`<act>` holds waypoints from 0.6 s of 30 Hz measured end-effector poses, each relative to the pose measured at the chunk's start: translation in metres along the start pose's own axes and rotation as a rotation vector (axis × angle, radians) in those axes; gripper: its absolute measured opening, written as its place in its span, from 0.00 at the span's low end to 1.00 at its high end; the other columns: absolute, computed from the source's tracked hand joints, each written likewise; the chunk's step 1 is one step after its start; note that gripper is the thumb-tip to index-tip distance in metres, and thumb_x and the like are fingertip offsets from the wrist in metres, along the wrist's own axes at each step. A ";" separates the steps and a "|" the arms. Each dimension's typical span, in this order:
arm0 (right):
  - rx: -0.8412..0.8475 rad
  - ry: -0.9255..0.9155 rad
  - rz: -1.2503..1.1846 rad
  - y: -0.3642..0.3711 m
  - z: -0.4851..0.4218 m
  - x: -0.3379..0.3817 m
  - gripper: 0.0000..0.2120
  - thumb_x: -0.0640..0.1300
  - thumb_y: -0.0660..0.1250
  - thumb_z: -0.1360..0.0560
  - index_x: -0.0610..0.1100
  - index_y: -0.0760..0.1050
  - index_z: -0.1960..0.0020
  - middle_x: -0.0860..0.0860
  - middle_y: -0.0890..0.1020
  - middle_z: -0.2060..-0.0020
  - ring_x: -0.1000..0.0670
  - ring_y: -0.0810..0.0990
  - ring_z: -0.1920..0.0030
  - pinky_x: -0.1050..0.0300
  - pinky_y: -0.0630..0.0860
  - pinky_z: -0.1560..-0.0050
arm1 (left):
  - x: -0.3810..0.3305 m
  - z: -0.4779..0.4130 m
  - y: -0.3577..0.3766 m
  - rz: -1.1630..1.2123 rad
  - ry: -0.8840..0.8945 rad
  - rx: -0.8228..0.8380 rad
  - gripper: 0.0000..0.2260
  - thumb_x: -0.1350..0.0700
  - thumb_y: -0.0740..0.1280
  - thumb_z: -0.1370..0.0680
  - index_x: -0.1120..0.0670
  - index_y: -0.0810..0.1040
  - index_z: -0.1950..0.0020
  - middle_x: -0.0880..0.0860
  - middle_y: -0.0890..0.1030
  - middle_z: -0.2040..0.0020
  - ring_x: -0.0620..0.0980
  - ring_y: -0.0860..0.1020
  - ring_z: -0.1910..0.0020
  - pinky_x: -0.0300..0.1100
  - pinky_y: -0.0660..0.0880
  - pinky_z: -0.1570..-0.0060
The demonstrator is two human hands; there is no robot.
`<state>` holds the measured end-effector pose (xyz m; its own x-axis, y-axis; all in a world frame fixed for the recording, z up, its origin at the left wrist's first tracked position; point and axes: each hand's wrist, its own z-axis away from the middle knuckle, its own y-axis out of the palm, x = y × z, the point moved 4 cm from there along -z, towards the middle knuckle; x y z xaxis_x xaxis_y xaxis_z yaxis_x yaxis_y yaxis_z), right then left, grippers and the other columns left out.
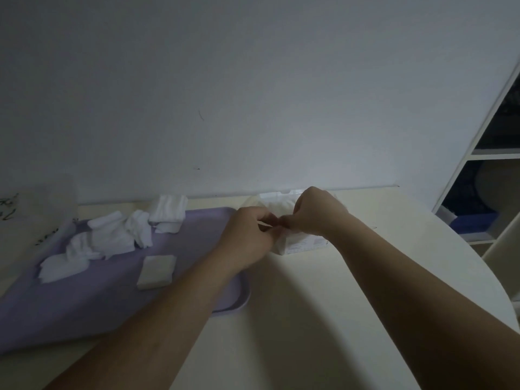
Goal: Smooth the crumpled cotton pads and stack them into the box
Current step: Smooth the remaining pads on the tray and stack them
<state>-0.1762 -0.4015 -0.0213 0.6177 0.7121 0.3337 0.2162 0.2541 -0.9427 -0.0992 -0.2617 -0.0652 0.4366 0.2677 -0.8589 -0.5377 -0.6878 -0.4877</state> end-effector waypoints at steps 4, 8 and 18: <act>0.014 -0.034 0.008 0.002 0.004 0.006 0.13 0.47 0.71 0.26 0.43 0.72 0.64 0.49 0.76 0.70 0.46 0.78 0.65 0.59 0.67 0.69 | -0.001 0.004 -0.002 0.001 0.000 -0.021 0.05 0.50 0.76 0.24 0.48 0.85 0.50 0.43 0.87 0.57 0.40 0.85 0.56 0.38 0.81 0.54; -0.042 -0.045 0.218 -0.011 0.026 0.025 0.08 0.48 0.67 0.22 0.45 0.71 0.55 0.52 0.75 0.63 0.46 0.78 0.59 0.59 0.67 0.64 | -0.003 0.015 -0.005 -0.087 0.003 0.003 0.06 0.46 0.73 0.23 0.47 0.83 0.51 0.45 0.87 0.55 0.43 0.84 0.55 0.40 0.80 0.51; 0.026 -0.371 -0.274 0.028 0.055 0.126 0.18 0.50 0.67 0.22 0.44 0.75 0.69 0.50 0.76 0.73 0.51 0.75 0.69 0.59 0.71 0.64 | 0.047 0.061 -0.133 -0.505 -0.073 -0.030 0.11 0.59 0.65 0.19 0.53 0.82 0.38 0.52 0.83 0.41 0.52 0.81 0.43 0.44 0.78 0.42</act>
<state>-0.1338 -0.2690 -0.0054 0.2269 0.8011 0.5539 0.3121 0.4789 -0.8205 -0.0513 -0.1165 -0.0508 0.5845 0.6177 -0.5261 -0.2508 -0.4791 -0.8412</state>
